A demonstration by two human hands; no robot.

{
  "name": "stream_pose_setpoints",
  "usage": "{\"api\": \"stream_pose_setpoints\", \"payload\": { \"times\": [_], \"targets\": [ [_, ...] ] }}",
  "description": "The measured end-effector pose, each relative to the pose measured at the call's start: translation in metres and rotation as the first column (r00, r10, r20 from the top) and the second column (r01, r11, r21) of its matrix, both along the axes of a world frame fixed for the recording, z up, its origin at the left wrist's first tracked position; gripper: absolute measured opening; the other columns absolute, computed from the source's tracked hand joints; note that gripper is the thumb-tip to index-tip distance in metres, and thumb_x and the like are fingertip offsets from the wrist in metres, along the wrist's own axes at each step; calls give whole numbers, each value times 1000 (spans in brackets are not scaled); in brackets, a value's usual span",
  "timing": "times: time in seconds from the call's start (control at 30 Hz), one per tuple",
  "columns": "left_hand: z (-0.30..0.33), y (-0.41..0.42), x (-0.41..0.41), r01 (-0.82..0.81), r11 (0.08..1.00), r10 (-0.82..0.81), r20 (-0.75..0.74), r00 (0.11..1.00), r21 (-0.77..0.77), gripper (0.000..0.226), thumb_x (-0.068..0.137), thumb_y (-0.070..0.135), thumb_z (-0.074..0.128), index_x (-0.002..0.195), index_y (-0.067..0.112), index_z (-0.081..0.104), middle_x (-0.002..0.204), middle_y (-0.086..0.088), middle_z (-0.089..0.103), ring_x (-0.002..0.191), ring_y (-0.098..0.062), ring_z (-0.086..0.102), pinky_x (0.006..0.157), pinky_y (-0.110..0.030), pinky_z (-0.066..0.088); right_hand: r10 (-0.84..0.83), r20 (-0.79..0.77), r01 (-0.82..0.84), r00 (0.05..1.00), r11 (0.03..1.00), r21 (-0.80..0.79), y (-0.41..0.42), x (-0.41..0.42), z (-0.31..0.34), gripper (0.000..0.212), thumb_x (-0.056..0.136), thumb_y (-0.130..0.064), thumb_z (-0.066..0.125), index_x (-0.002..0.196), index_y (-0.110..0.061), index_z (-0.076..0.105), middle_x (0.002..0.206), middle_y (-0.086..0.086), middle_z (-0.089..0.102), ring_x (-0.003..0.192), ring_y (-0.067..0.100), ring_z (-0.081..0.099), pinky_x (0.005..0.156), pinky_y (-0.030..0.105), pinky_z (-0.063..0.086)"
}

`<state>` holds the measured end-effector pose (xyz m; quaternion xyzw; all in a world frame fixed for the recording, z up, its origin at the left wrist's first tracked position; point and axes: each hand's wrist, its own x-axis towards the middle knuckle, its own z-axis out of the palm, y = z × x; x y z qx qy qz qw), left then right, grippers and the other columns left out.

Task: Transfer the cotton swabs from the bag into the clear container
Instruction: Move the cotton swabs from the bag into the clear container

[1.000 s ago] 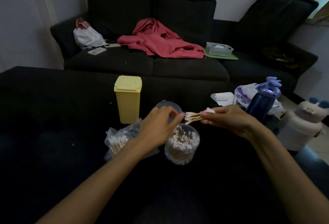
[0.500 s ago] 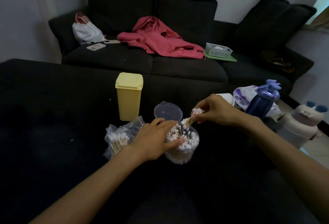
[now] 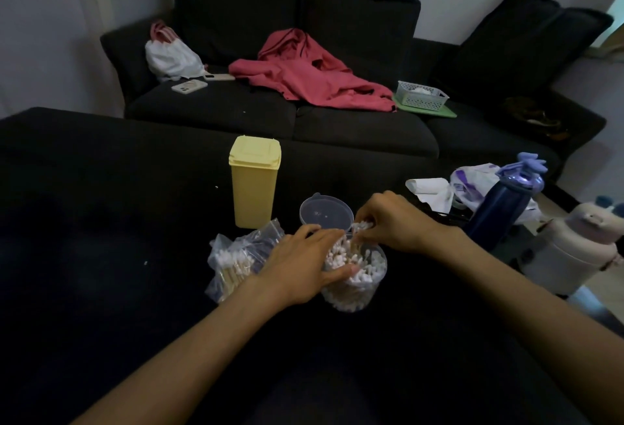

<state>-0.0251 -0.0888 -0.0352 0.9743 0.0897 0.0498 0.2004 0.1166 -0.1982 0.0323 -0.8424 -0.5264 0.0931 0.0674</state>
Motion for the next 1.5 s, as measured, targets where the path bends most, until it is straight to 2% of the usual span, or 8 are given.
{"api": "stream_pose_setpoints", "payload": {
  "times": [0.33,0.47,0.6,0.8,0.97,1.1,1.27,1.5],
  "targets": [
    [-5,-2,0,-1,995,6,47,999,-100,69,89,62,43,147,31,24,152,9,29,142,-11,16,112,-40,27,-68,181,87,981,991,-101,10,-15,-18,23,86,-21,65,106,-10,63,110,7,61,95,18,61,79,27,52],
    [-4,-2,0,6,993,-1,42,999,-121,71,89,61,44,148,28,22,154,7,27,143,-11,14,112,-37,23,-118,22,119,993,987,-104,8,-3,-11,29,77,-23,75,103,-13,69,98,0,66,86,12,62,72,23,51],
    [-5,-3,-1,-20,994,31,106,994,-106,79,87,60,48,150,24,17,157,4,21,144,-12,15,118,-34,18,-136,-236,101,962,983,-152,-2,5,2,34,76,-17,76,109,-17,68,101,-1,70,93,9,65,84,24,53],
    [-9,-2,-7,105,987,-87,144,986,-123,69,94,56,35,151,31,5,159,11,10,144,1,3,118,-25,8,-195,-532,318,824,936,149,-31,5,-4,23,82,-21,69,104,-14,70,93,3,73,80,10,71,67,17,55],
    [-12,-5,-3,167,986,-167,90,982,2,61,98,52,20,152,30,1,159,15,1,143,5,-5,118,-22,0,-158,-718,536,678,774,337,-35,-14,-34,10,82,-14,68,91,-15,72,87,-1,72,68,-3,68,55,8,49],
    [-16,-3,-2,144,984,-153,80,985,107,58,100,50,17,152,28,3,159,15,2,143,4,-6,114,-19,-5,-131,-790,629,599,687,363,-34,-18,-52,14,78,-7,71,93,-6,72,89,5,72,65,0,68,56,9,50],
    [-17,1,-2,136,971,-146,40,988,197,59,99,52,12,152,29,4,159,14,2,144,0,-5,116,-25,-4,-99,-790,606,606,701,377,-30,-19,-58,9,78,-5,71,85,-10,72,76,-4,69,61,-3,67,54,8,48],
    [-8,-3,-4,105,988,-103,19,994,-114,67,97,50,33,152,28,1,160,12,1,145,-4,7,119,-33,17,-171,-839,707,517,638,306,-34,-16,-60,14,86,-28,65,93,-19,73,86,0,72,79,13,67,68,23,53]
  ]
}}
